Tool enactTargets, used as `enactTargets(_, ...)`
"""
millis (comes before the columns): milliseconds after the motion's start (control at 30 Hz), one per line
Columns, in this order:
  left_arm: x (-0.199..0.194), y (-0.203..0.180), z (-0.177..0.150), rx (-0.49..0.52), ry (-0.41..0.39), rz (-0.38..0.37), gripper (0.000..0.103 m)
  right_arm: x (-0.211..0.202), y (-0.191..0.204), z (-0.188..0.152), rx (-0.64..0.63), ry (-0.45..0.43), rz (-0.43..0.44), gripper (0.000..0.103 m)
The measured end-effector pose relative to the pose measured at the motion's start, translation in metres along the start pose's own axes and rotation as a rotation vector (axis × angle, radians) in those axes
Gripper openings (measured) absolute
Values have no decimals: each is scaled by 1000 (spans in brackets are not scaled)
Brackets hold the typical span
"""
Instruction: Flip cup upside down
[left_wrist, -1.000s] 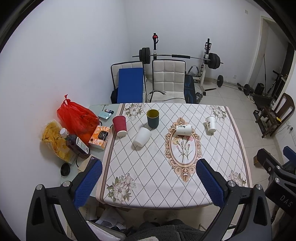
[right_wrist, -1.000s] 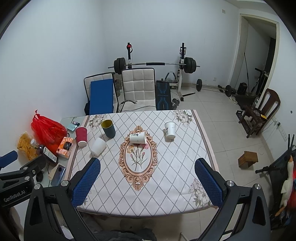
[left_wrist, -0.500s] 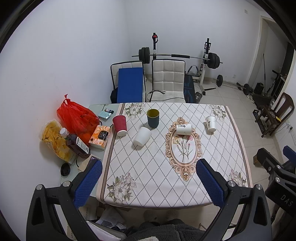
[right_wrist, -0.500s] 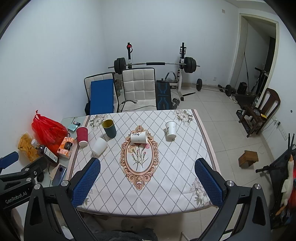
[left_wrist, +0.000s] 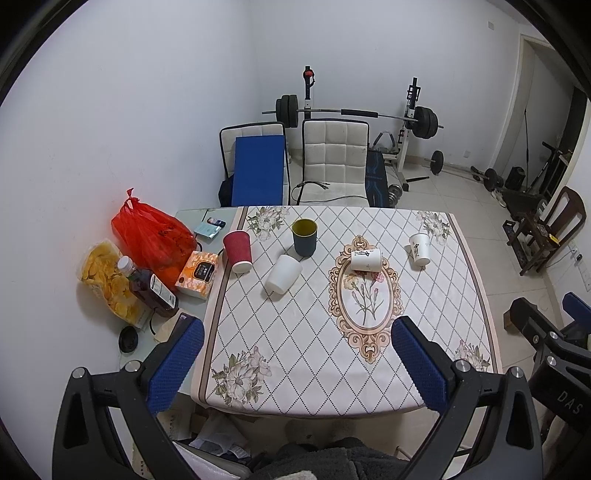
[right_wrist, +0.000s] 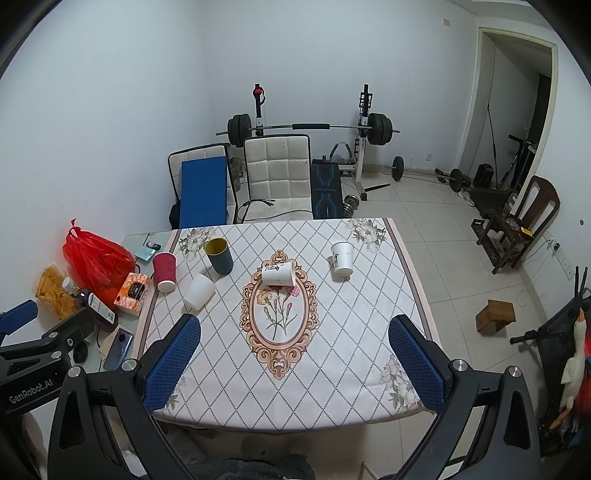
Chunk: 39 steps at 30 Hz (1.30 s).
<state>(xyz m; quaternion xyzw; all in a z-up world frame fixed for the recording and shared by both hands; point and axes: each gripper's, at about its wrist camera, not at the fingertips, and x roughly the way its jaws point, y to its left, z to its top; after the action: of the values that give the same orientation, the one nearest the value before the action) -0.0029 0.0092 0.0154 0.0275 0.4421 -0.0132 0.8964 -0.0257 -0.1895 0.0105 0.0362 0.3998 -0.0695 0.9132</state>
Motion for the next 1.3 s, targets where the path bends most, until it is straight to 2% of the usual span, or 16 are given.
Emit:
enactTargets(600,3,0,1,-3,-1,5,103,5,3,7,2,9,11,103)
enactTargets(833,24,-3,-3,-17,11,41,103,20,-4,9,10,23,28,103)
enactTargets(900,39,-2,-5,-27,30,43,103,35,-7,6,10,44,29,103)
enactTargets(1000,75,2,-11,-56,85,90,103,73,-9,-2,-8,115,33,103)
enactTargets(1233,157,21,-37,-100,210,212,103,199,-5,-47,-75,375,71,103)
enactTargets(1300,178,28,-43,-110,241,226,103,228,-4,-65,-80,416,87,103)
